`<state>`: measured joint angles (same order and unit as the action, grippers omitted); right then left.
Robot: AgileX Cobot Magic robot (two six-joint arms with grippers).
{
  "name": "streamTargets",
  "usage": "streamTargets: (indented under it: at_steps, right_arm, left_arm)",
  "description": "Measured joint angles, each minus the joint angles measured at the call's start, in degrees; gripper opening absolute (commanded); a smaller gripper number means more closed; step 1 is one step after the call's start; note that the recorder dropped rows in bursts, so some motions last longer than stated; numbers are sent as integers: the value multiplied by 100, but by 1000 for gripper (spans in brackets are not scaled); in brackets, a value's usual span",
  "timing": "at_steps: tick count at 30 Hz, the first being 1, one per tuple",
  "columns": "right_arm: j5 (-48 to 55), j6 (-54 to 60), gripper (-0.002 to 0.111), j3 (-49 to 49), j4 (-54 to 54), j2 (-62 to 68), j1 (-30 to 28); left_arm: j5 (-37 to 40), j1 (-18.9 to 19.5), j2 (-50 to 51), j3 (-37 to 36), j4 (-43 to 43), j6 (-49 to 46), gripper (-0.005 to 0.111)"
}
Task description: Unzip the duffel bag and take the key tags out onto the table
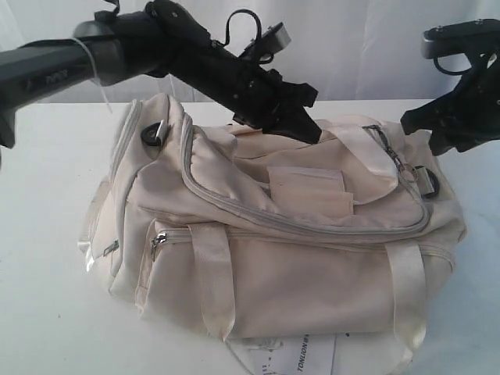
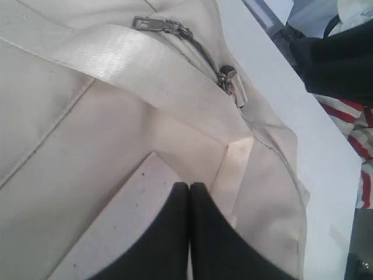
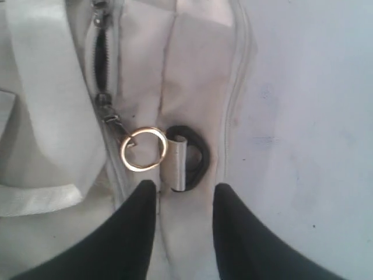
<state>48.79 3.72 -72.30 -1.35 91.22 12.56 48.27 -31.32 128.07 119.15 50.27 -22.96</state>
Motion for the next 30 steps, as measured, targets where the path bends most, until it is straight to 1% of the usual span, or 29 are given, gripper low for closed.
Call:
streamTargets:
  at_steps: [2,4,6,8,9,10,12,16,19,25,30]
  right_arm:
    - [10,-114,34,0,-118,0,0]
    - [10,-180,38,0,-173,0,0]
    - [-1,-205,44,0,-197,0,0]
    - [-14,-205,52,0,-197,0,0]
    - [-38,-217,55,0,-197,0,0]
    - [-86,-217,58,9,-211,0,0]
    - [-206,-217,60,9,-197,35,0]
    - [-380,-217,60,9,-86,285,0]
    - [-472,-97,60,9,135,632,0]
    - [-755,291,60,22,545,1108,0]
    - [-1116,315,60,22,659,1211,0]
  left_arm:
    - [22,0,228,212,176,48,12]
    - [22,0,421,365,345,63,25]
    - [35,-18,539,450,406,63,43]
    - [35,-33,614,494,429,63,58]
    - [35,-47,637,494,429,52,64]
    - [35,-47,651,503,396,40,66]
    - [47,-47,662,506,187,40,64]
    - [138,-35,640,530,-633,277,53]
    - [229,2,615,530,-1095,525,48]
    - [475,85,594,540,-1437,616,48]
    - [510,94,518,540,-1590,616,48]
